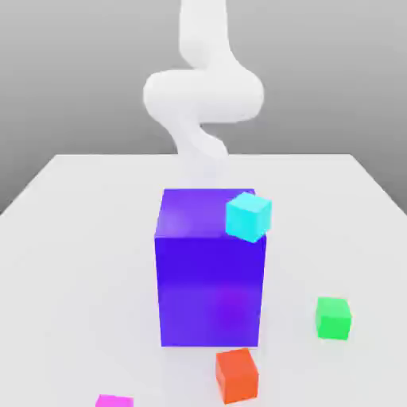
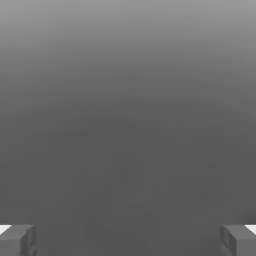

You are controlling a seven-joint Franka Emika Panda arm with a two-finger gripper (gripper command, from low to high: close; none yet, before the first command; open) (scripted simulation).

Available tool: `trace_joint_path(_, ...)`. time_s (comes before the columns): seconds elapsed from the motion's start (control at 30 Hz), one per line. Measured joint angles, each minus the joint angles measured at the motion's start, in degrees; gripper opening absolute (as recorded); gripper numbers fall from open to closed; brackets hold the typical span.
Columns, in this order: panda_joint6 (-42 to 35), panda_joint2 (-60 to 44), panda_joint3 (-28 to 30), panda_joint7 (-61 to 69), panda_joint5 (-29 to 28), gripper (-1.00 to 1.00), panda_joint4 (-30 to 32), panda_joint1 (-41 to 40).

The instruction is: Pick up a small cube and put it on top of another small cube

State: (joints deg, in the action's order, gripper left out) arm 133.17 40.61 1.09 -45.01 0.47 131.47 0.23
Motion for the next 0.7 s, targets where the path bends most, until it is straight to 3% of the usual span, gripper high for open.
trace_joint_path(0.7, 11.68, -43.97, 6.95, 8.51, 6.08, 0.00, -2.60, -1.17)
